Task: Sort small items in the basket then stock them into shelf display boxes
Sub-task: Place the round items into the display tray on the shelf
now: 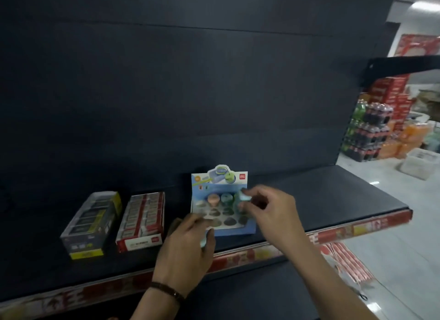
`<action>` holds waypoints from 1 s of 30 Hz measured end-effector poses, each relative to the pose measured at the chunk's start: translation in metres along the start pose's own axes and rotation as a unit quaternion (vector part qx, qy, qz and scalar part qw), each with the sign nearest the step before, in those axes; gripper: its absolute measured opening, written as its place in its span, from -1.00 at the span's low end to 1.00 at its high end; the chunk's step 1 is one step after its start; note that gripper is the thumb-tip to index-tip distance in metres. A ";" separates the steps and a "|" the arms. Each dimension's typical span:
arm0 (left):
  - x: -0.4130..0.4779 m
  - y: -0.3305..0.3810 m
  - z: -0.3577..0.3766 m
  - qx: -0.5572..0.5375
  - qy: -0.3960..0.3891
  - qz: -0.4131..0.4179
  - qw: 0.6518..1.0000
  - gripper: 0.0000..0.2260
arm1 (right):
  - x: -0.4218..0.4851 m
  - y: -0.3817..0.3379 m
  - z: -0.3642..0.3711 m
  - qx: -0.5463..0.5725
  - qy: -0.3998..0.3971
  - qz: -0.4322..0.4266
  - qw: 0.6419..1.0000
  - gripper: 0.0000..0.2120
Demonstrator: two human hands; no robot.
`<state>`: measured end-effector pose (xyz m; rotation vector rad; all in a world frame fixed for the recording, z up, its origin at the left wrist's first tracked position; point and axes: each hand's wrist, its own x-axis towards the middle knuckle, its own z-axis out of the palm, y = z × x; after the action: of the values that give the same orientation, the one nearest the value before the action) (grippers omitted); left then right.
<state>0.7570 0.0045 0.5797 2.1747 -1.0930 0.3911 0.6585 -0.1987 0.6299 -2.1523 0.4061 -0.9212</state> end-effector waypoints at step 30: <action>0.019 0.019 -0.014 -0.470 0.028 -0.332 0.818 -0.37 | 0.026 0.018 0.047 -0.356 -0.156 -0.046 0.920 -0.64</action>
<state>0.7540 -0.0053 0.6078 1.4551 -0.2802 -0.3554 0.7103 -0.2004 0.6077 -2.9489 0.5383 -0.4892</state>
